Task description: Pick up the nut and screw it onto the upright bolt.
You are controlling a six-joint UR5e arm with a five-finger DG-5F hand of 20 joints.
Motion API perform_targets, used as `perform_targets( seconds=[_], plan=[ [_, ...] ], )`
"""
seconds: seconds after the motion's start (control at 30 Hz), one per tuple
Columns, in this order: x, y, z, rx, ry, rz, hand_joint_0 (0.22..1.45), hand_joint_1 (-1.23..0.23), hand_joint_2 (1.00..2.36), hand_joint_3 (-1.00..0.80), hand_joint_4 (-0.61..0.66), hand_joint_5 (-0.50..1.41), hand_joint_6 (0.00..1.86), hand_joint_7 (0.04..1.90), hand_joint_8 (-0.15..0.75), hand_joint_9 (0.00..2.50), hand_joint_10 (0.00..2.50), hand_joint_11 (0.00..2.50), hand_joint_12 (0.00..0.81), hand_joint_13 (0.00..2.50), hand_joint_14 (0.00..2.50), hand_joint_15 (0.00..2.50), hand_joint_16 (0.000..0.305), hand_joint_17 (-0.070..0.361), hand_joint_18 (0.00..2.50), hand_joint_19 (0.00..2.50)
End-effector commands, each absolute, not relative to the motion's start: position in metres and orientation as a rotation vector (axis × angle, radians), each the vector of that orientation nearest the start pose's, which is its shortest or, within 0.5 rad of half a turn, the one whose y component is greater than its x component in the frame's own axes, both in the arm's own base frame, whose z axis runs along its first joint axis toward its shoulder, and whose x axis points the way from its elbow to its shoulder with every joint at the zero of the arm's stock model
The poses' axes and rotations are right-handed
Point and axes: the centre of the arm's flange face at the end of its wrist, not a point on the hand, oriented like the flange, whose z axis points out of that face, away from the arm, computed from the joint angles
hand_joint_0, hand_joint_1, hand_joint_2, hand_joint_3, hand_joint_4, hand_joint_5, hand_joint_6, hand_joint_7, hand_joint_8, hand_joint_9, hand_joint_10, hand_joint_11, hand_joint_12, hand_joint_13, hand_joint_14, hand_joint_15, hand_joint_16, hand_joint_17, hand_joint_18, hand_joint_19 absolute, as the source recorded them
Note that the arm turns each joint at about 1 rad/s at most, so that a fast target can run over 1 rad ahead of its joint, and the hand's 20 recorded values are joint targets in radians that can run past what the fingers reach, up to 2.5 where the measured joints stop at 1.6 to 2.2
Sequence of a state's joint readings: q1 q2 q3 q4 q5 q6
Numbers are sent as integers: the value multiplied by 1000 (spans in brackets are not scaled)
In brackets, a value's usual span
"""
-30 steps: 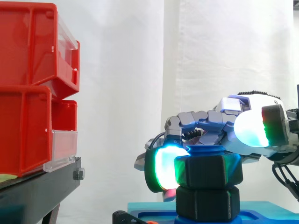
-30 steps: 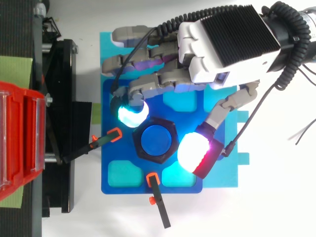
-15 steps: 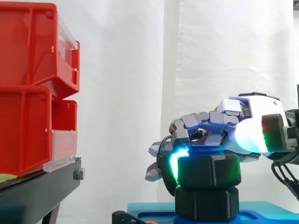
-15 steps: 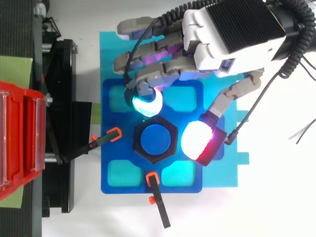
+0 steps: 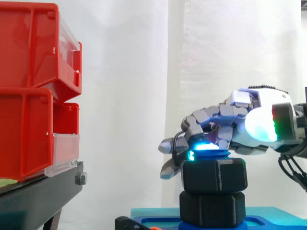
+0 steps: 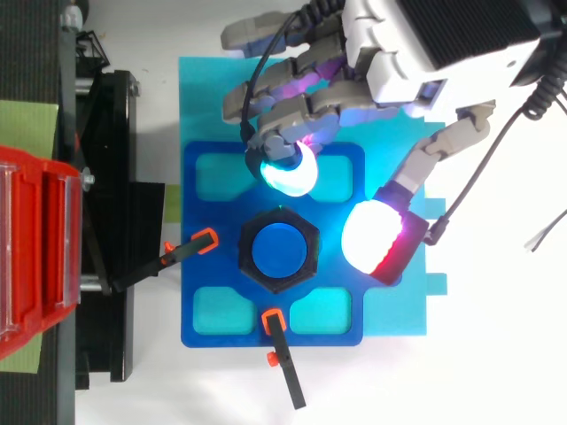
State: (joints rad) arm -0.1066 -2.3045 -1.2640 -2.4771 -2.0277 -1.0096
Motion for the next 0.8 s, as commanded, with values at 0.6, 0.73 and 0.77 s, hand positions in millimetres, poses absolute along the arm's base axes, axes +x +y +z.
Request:
perform_targets(
  seconds=[0.6,0.73,0.77],
  plan=[
    [759,-160,300,18,1347,659,410,-282,1000,-500,146,-147,502,677,246,578,0,0,349,203,0,0,41,93,0,0],
    [767,-149,271,31,1369,674,406,-284,1000,-500,132,-161,501,635,238,485,0,0,354,119,0,0,43,97,0,0],
    [767,-147,262,34,1378,676,406,-283,1000,-500,133,-162,501,632,237,466,0,0,356,103,0,0,44,99,0,0]
  ],
)
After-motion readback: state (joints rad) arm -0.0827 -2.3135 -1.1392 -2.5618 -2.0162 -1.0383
